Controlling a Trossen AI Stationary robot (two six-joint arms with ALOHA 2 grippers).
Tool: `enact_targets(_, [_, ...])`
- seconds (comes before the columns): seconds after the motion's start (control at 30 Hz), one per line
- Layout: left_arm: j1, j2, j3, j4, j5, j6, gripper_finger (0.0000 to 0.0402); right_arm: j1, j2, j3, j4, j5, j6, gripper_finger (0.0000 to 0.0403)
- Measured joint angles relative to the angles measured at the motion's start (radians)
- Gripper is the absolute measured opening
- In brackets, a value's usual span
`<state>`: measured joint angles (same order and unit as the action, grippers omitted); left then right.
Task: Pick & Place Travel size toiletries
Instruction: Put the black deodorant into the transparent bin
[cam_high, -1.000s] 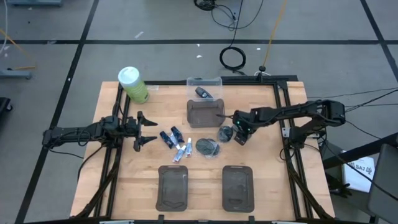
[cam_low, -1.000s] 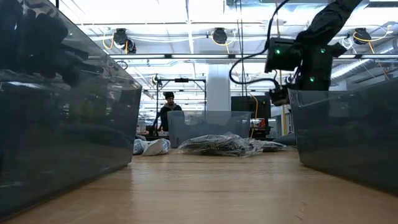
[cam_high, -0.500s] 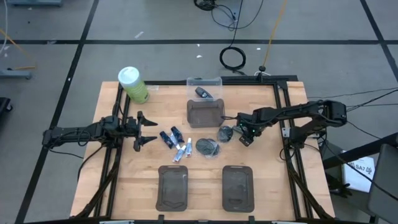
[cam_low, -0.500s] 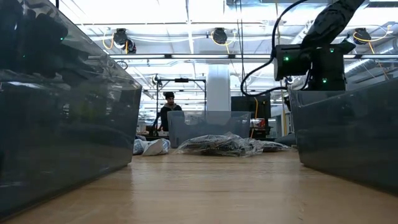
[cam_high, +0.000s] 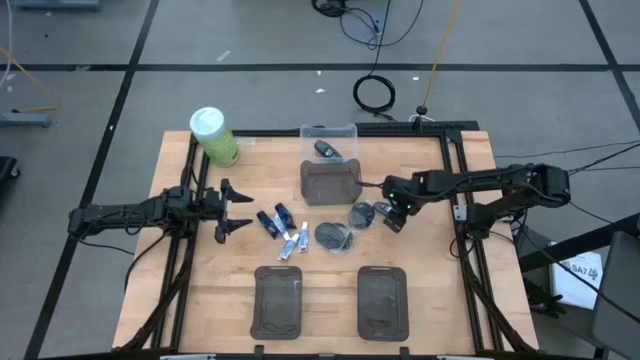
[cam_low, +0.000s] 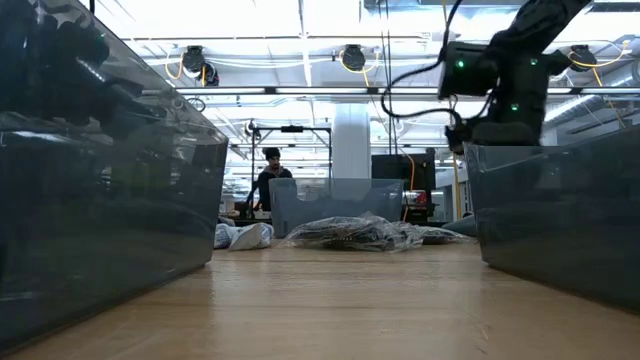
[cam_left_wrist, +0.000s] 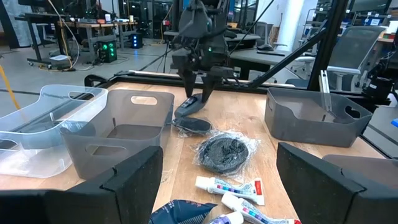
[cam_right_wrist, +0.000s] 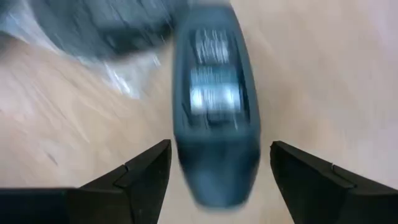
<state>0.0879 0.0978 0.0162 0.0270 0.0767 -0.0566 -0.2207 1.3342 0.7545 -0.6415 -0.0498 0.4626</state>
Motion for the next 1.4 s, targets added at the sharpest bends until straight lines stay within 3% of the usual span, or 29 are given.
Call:
enact_targets(0.13, [0.0,0.0,0.0,0.0,0.0,0.0,0.0306,0.0,0.025,-0.002,0.11,0.024,-0.087,0.0263])
enact_targets(0.3, [0.0,0.0,0.0,0.0,0.0,0.0,0.0306,0.0,0.055,-0.002,0.118,0.074,-0.133,0.0263])
enact_targets(1.0, [0.0,0.0,0.0,0.0,0.0,0.0,0.0306,0.0,0.06,-0.003,0.089,0.077,-0.116,0.0263])
enact_targets(1.4, [0.0,0.0,0.0,-0.001,0.0,0.0,0.0306,0.0,0.151,-0.002,0.1,0.075,-0.111,0.0263])
